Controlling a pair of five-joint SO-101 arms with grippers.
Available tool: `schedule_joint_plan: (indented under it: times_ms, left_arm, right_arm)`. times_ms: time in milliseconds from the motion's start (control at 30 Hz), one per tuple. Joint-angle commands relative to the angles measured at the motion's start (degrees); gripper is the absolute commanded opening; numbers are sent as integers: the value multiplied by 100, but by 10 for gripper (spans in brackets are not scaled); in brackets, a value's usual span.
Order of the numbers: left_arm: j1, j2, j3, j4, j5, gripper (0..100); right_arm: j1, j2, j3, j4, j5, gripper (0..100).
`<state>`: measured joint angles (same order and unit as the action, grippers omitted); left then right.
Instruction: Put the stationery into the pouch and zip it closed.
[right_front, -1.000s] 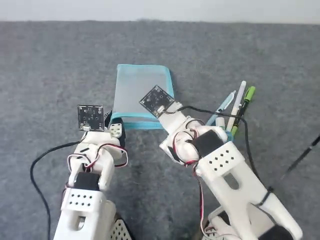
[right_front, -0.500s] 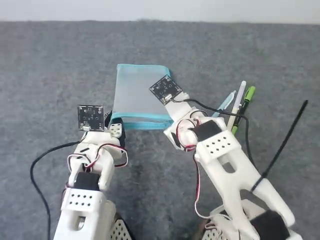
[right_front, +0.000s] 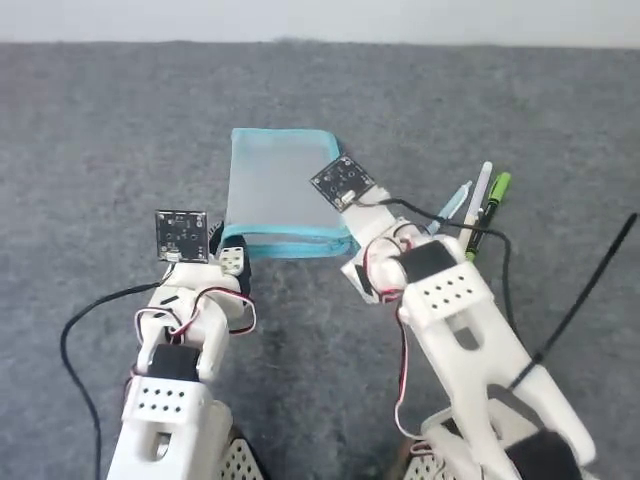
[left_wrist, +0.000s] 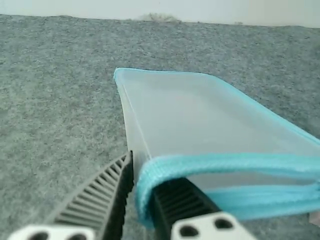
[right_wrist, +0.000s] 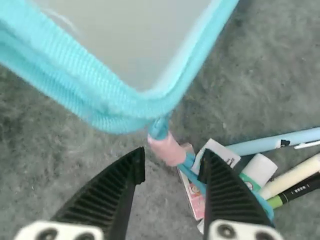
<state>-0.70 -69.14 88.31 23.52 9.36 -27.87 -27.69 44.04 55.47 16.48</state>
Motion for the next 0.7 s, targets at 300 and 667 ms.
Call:
schedule_joint_plan:
  times_ms: [300,667]
  left_arm:
    - [-18,62,-347,-193,-35,11]
    - [18,62,-356,-193,-35,11]
  right_arm:
    - [-303,-989,695,-224,334,191]
    - [-57,-1200,967,-673,369,191]
